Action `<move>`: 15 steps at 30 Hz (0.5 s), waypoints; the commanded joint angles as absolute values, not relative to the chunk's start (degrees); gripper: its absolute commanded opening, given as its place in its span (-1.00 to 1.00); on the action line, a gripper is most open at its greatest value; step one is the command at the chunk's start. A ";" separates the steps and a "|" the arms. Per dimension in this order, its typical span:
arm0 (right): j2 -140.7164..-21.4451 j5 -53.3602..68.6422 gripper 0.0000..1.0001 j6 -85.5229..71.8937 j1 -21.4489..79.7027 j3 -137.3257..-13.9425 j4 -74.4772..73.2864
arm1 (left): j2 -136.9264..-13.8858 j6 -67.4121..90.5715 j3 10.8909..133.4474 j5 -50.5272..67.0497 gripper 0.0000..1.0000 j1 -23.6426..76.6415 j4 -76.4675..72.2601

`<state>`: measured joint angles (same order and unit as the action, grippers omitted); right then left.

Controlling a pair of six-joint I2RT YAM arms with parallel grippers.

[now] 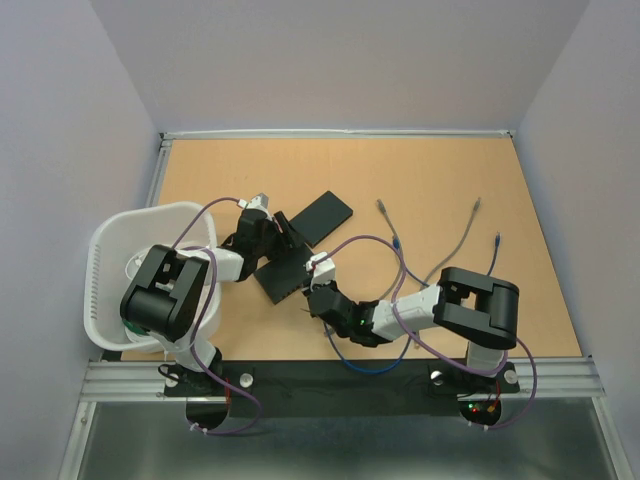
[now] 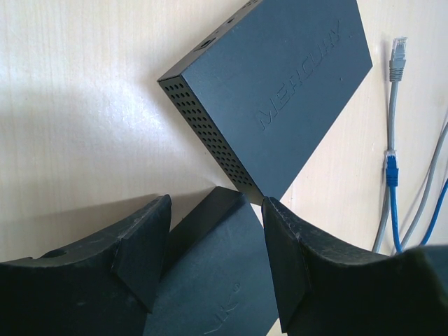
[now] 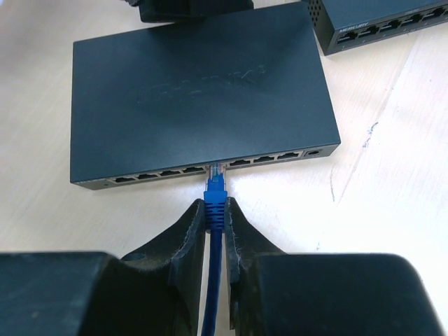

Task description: Insert the plug into the switch port

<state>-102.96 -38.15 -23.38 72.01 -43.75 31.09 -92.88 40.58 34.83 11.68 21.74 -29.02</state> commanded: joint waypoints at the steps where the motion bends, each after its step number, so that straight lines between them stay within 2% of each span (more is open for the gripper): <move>1: -100.46 -44.03 -0.99 -23.03 71.72 -45.35 40.25 | -96.59 41.48 30.15 17.49 0.33 24.17 -13.01; 15: -109.60 -42.45 -0.99 -25.49 71.72 -45.97 42.98 | -95.45 41.04 30.15 19.16 0.33 24.17 -11.25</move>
